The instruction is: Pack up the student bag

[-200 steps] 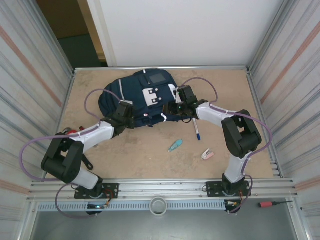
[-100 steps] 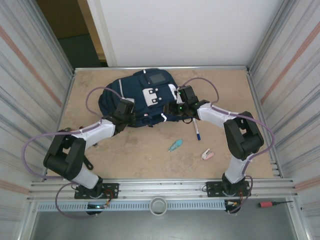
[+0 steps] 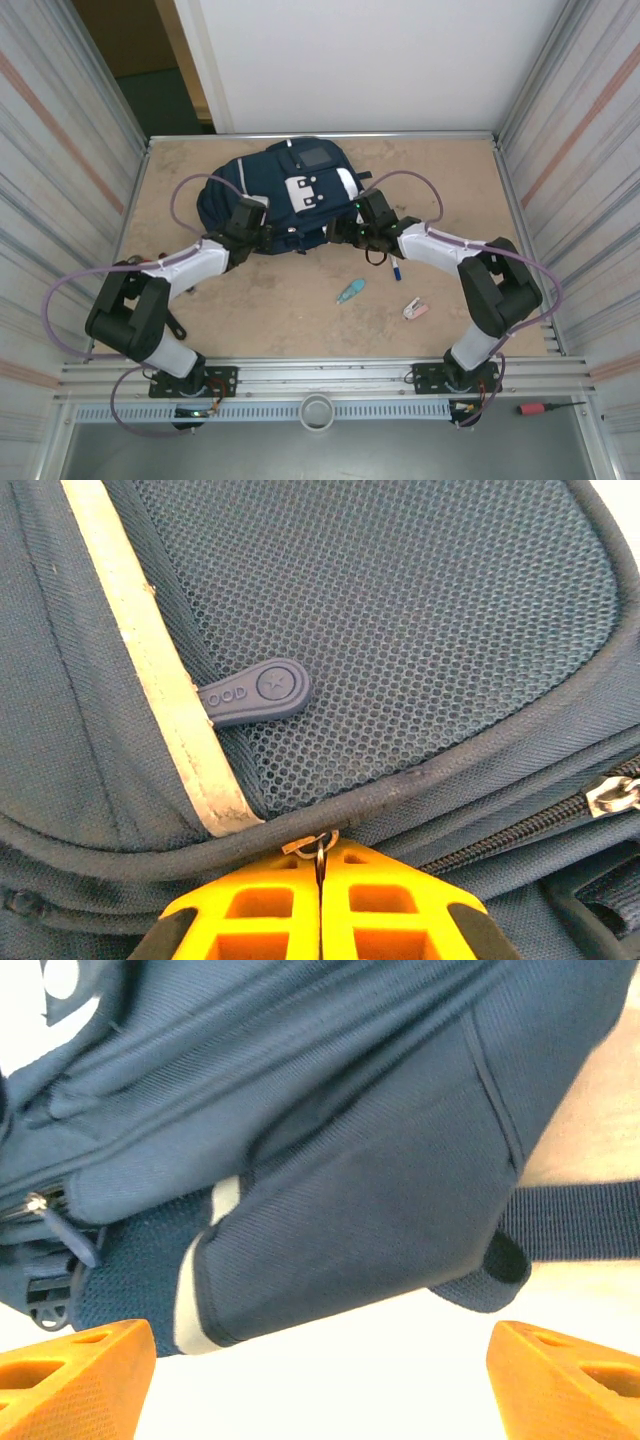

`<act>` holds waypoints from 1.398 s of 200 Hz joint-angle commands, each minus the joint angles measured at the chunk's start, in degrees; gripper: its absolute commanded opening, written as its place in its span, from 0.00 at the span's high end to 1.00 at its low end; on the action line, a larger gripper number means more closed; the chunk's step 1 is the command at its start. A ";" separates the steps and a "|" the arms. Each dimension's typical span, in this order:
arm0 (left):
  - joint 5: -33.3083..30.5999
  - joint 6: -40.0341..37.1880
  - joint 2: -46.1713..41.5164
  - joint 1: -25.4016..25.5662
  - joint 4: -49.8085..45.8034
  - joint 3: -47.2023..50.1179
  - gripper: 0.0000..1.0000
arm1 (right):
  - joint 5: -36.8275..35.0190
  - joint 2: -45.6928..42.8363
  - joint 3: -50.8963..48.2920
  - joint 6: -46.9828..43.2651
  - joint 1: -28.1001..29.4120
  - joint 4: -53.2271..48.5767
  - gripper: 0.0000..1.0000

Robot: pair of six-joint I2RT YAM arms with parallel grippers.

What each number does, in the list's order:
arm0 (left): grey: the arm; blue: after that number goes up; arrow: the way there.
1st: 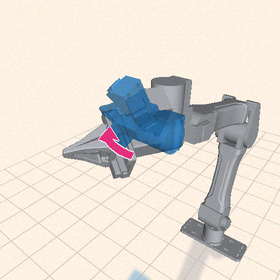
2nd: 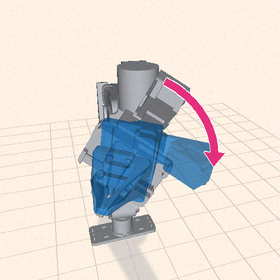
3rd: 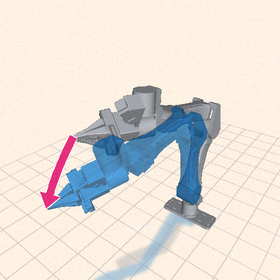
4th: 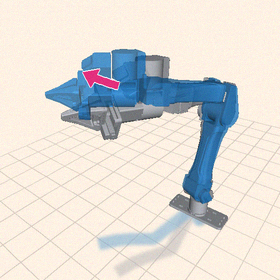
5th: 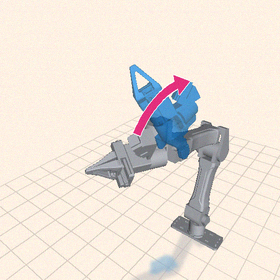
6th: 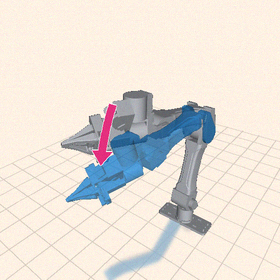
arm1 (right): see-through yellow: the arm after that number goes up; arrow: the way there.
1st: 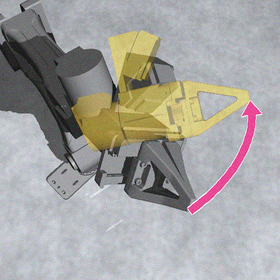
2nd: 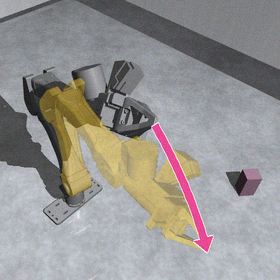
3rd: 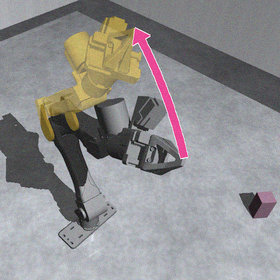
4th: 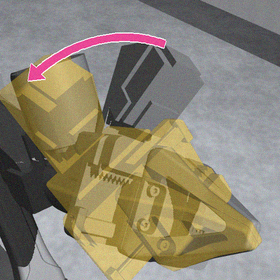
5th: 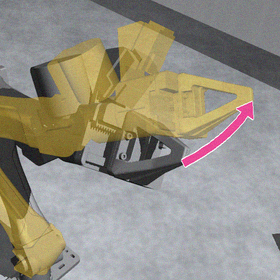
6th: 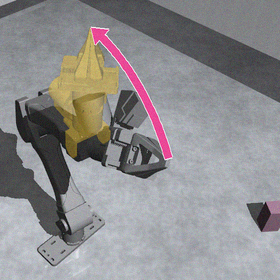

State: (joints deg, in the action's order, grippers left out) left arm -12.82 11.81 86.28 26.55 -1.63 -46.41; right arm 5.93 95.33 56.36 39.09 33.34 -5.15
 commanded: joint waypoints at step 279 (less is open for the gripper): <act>0.10 -7.14 0.43 10.35 -12.06 -10.61 1.00 | 8.62 12.67 26.30 -12.46 -16.60 -13.52 0.69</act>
State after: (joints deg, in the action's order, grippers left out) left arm -14.76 3.49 85.27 35.53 -12.47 -53.91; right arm 16.88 111.61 83.00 25.52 17.37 -15.64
